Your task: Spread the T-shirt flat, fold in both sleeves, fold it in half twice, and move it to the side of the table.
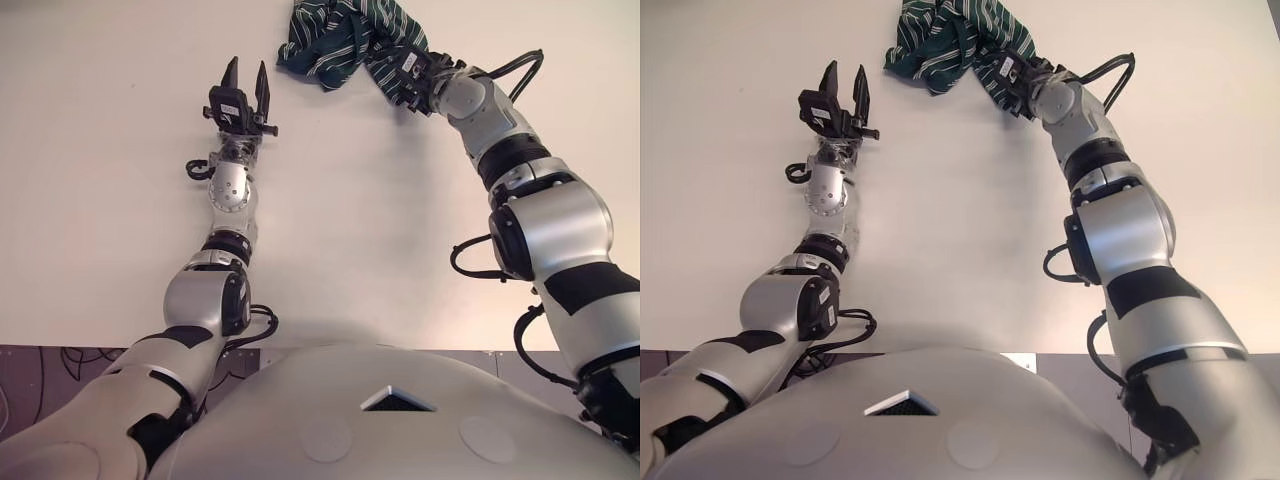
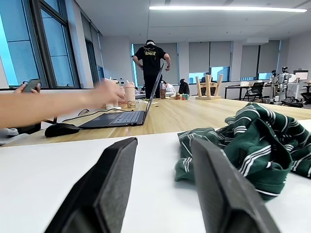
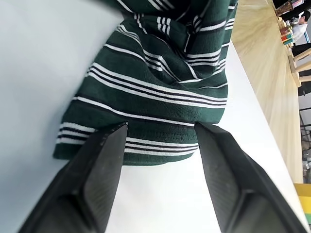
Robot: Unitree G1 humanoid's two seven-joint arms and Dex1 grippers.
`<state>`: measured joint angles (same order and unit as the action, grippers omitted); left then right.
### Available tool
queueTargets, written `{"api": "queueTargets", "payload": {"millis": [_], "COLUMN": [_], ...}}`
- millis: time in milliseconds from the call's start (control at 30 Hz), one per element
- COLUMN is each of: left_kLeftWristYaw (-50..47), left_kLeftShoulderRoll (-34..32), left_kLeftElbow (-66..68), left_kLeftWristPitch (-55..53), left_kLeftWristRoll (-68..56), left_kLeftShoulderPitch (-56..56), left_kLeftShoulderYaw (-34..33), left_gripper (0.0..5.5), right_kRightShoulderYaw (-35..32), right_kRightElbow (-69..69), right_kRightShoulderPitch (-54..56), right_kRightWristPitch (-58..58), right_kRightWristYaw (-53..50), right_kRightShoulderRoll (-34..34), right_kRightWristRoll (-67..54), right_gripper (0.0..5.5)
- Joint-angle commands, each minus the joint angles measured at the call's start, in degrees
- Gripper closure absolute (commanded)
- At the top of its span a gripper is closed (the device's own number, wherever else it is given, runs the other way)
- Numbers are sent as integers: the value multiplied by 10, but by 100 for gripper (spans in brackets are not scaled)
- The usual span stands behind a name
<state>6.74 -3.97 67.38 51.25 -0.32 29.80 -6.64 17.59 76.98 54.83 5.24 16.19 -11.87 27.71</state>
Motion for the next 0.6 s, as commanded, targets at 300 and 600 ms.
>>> {"api": "queueTargets", "payload": {"millis": [300,600], "left_kLeftWristYaw": [-3,11], "left_kLeftShoulderRoll": [7,11], "left_kLeftElbow": [11,-5], "left_kLeftWristPitch": [-8,0], "left_kLeftWristRoll": [4,-14], "left_kLeftShoulderPitch": [7,0], "left_kLeftShoulderYaw": [1,-9], "left_gripper": [354,354], "right_kRightShoulderYaw": [118,144], "right_kRightElbow": [17,-20], "right_kRightShoulderPitch": [-76,-101], "right_kRightWristPitch": [6,99], "right_kRightWristYaw": [170,243], "right_kRightShoulderRoll": [-21,-68], "right_kRightWristRoll": [81,59], "right_gripper": [296,296]}}
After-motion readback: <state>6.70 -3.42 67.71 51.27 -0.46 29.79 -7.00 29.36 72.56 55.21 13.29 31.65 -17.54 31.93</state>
